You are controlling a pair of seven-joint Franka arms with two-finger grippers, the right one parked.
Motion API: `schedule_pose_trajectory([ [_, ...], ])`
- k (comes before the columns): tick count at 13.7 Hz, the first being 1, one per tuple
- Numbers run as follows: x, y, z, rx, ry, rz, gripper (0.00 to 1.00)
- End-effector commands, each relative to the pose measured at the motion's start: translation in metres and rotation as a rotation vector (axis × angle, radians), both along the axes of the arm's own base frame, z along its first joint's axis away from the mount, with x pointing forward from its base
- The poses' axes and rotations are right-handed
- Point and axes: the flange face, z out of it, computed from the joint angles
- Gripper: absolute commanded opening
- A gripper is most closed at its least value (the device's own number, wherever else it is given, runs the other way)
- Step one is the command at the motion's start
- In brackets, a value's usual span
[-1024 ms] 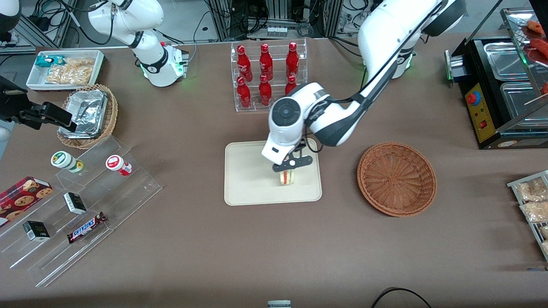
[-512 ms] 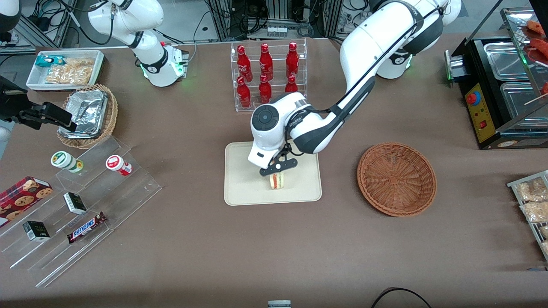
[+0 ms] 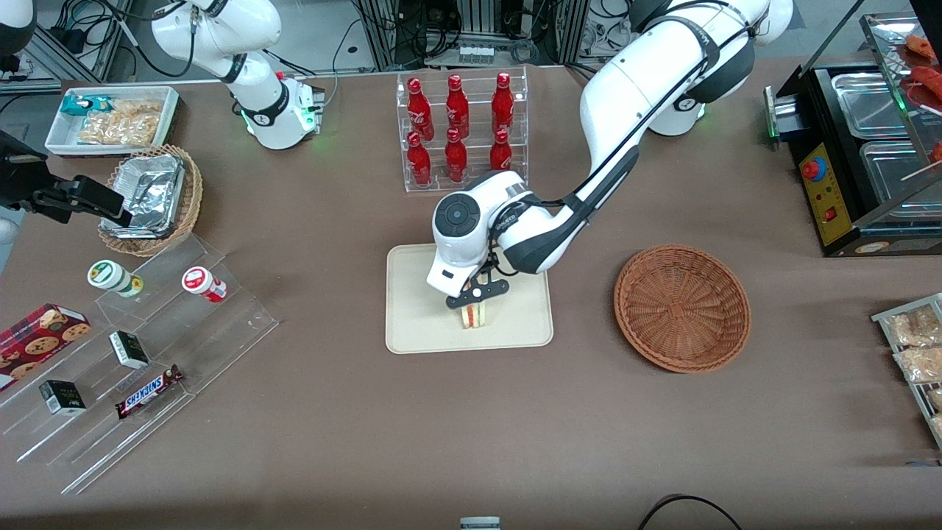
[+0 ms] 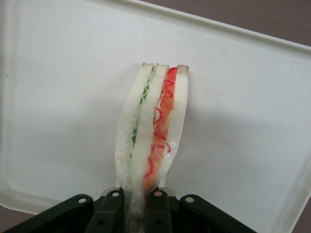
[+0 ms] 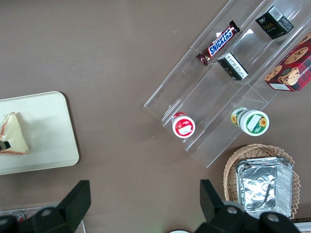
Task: Place sandwich from basket to tray
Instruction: 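Lower the sandwich onto the tray and open the left gripper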
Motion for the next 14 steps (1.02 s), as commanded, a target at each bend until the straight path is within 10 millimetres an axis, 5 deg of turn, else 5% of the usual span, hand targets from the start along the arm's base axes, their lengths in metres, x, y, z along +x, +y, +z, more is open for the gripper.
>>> schedule_pose_trajectory([
  [1, 0.001, -0.009, 0.0, -0.015, -0.013, 0.018, 0.33],
  [2, 0.0, -0.01, -0.001, -0.027, -0.003, 0.027, 0.98],
  [5, 0.004, -0.009, 0.019, -0.061, 0.022, 0.059, 1.0],
  [8, 0.002, -0.006, 0.077, -0.043, -0.03, 0.048, 1.0],
  [12, 0.02, 0.035, 0.136, 0.012, -0.055, 0.054, 1.0],
  [14, 0.021, 0.05, 0.144, 0.057, -0.025, 0.007, 1.0],
])
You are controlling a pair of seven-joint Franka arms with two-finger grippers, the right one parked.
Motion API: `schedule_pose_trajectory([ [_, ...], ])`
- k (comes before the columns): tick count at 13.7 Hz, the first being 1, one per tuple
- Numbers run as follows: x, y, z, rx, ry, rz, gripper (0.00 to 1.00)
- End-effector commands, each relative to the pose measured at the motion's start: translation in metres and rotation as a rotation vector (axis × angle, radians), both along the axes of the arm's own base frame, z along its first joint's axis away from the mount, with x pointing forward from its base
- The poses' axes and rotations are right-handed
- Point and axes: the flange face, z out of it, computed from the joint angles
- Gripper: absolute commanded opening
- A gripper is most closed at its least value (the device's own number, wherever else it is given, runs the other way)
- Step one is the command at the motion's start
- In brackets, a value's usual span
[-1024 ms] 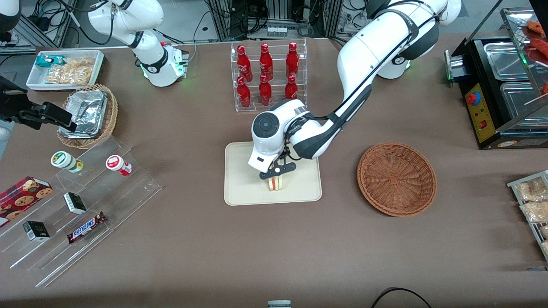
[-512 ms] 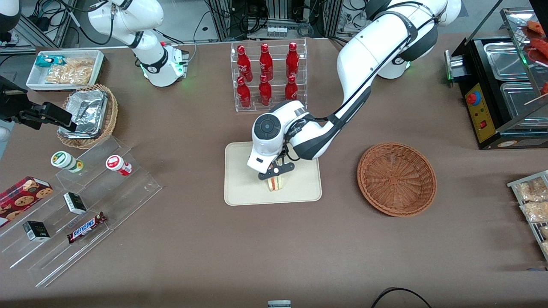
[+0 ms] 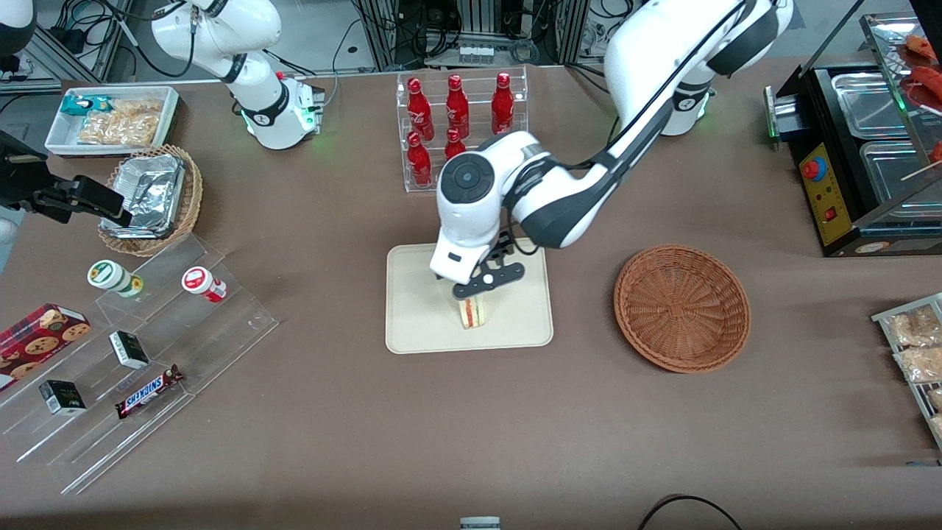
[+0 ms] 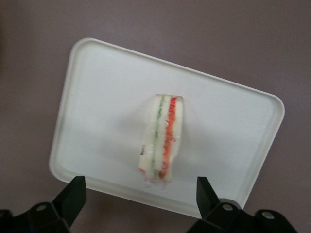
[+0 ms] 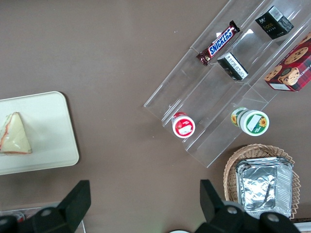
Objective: Place sandwich from basket to tray
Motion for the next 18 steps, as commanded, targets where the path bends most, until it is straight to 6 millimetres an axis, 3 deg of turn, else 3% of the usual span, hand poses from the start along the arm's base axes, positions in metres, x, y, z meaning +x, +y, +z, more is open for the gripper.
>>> schedule_pose_trajectory([
  [1, 0.001, 0.025, 0.011, 0.055, 0.035, -0.014, 1.0],
  [7, 0.041, 0.131, 0.031, 0.112, 0.073, 0.051, 1.0],
  [14, 0.03, 0.267, 0.062, 0.101, 0.158, -0.136, 1.0],
  [18, 0.014, 0.307, 0.089, 0.058, 0.232, -0.241, 1.0],
])
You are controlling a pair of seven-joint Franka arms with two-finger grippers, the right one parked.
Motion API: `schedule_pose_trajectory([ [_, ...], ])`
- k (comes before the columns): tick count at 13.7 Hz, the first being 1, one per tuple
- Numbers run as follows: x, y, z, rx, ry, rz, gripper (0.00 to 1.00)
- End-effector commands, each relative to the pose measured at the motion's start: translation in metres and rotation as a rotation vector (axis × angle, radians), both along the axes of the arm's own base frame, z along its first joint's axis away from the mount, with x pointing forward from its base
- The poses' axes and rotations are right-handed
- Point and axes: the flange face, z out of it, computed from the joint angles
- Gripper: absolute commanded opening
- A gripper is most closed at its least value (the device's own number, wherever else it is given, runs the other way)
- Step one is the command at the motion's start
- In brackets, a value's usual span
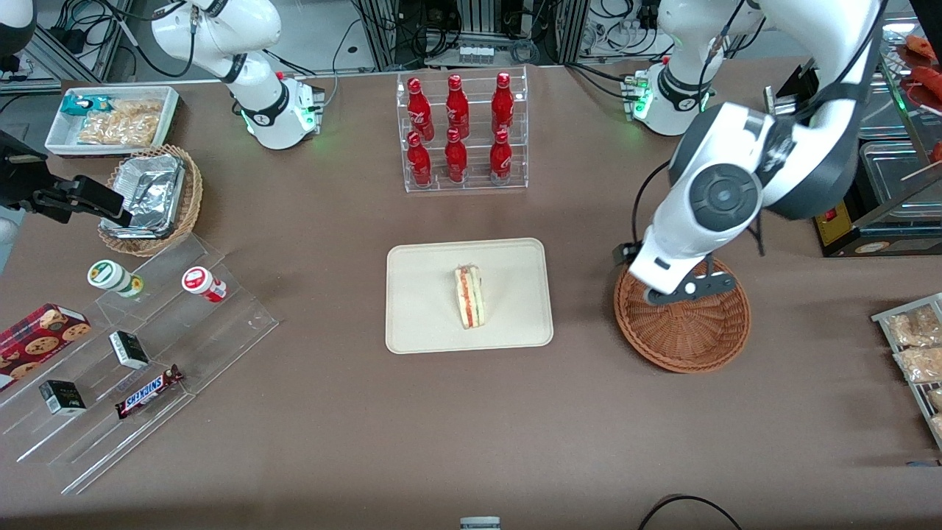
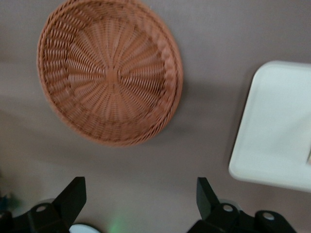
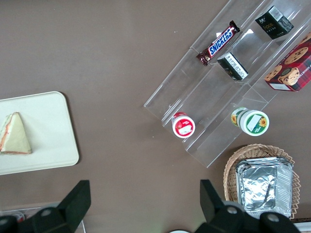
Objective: Place sandwich from basket to tray
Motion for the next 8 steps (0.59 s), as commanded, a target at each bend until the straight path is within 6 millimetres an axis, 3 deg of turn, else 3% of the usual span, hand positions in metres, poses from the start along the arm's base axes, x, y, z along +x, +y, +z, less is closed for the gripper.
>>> schedule_pose_trajectory([
  [1, -0.017, 0.031, 0.024, -0.036, 0.031, -0.053, 1.0],
  [8, -0.028, 0.127, 0.084, -0.083, 0.056, -0.175, 1.0],
])
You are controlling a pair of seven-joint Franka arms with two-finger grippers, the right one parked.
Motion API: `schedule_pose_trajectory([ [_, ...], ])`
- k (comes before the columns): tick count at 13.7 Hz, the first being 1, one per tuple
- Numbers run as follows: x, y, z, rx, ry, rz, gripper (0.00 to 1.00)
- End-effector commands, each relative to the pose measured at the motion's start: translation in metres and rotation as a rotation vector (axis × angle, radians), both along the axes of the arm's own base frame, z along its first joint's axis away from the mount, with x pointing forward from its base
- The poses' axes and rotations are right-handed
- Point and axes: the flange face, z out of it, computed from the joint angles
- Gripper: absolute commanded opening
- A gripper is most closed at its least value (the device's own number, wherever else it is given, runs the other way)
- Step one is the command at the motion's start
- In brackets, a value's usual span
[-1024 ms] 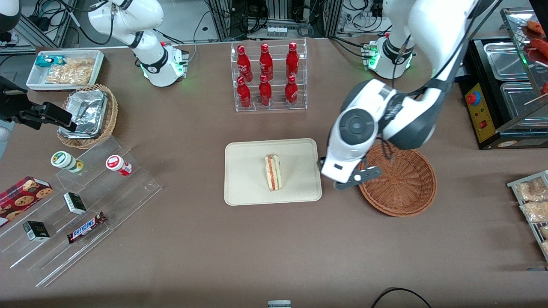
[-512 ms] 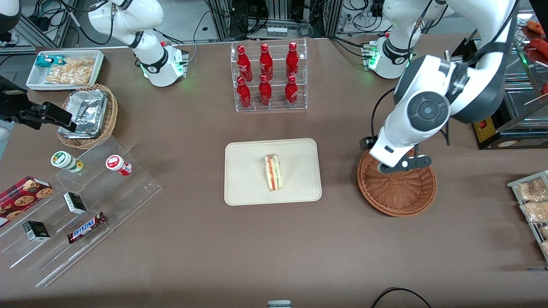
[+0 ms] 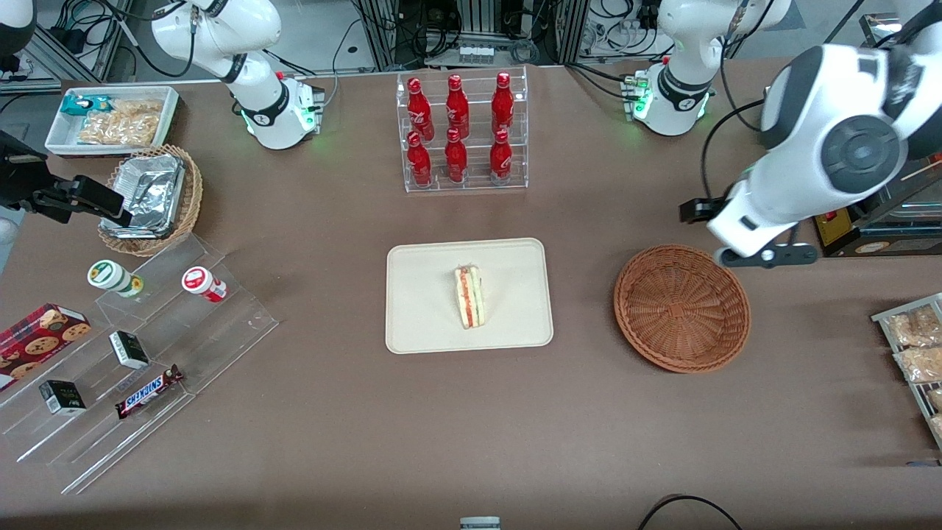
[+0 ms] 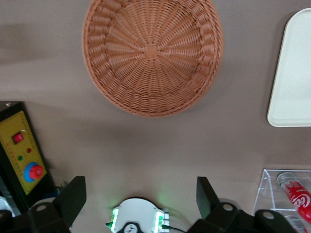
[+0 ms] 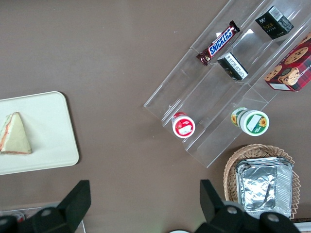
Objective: Place sandwich from basket to tray
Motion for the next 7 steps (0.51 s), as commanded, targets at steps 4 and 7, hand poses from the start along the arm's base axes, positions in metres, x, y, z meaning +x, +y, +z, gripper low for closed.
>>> schedule_pose_trajectory([
  [4, -0.015, 0.076, 0.066, -0.045, -0.057, -0.025, 1.0],
  [7, -0.01, 0.086, 0.088, -0.031, -0.121, -0.015, 1.0],
])
